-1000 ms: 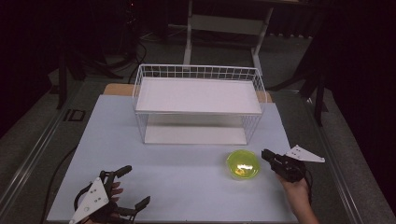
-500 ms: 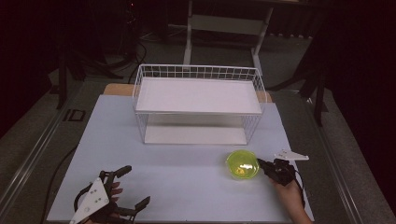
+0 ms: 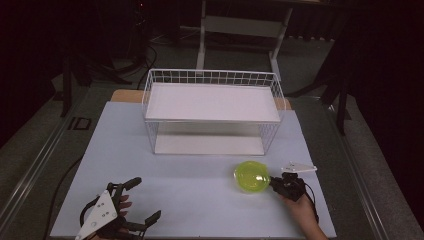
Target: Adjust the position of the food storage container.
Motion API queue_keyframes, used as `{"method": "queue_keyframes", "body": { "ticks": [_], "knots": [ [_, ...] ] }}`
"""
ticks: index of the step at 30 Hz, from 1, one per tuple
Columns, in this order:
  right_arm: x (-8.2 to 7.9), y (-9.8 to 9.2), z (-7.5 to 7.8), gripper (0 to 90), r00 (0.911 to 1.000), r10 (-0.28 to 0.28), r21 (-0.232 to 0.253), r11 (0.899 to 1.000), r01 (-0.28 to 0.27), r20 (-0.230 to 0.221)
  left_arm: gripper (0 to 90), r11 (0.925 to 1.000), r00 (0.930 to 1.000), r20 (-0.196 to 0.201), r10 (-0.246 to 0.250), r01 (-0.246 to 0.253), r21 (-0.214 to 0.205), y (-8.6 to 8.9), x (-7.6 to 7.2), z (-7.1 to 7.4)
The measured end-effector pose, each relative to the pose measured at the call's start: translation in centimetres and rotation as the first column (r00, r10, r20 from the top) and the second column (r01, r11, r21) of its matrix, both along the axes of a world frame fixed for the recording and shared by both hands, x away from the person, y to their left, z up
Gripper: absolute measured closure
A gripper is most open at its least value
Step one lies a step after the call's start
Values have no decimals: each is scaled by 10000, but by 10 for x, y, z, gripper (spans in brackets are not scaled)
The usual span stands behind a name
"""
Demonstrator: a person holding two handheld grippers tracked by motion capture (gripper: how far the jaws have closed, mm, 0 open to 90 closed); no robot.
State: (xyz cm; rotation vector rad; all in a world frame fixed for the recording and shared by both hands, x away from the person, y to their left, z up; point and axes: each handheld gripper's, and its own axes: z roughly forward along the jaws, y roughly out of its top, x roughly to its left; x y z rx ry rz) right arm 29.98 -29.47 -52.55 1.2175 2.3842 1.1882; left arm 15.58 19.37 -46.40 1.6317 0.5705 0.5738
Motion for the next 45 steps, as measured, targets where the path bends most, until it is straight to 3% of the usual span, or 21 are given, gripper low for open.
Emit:
{"method": "queue_keyframes", "body": {
  "ticks": [10,22,31,45],
  "knots": [
    [0,29,-4,900,9970,720,-399,9965,-731,-282,8,10000,10000,-21,17,-17,-12,0,0,0],
    [-1,58,-3,900,9910,1218,13,9925,-1219,-555,8,10000,10000,24,29,-29,3,1,-1,0],
    [-2,82,-6,900,9820,1749,3,9845,-1753,-715,8,10000,10000,21,45,-45,31,2,-1,0],
    [1,105,-6,900,9740,2113,163,9774,-2106,-813,8,10000,10000,-20,33,-33,28,2,-1,0]
  ]
}}
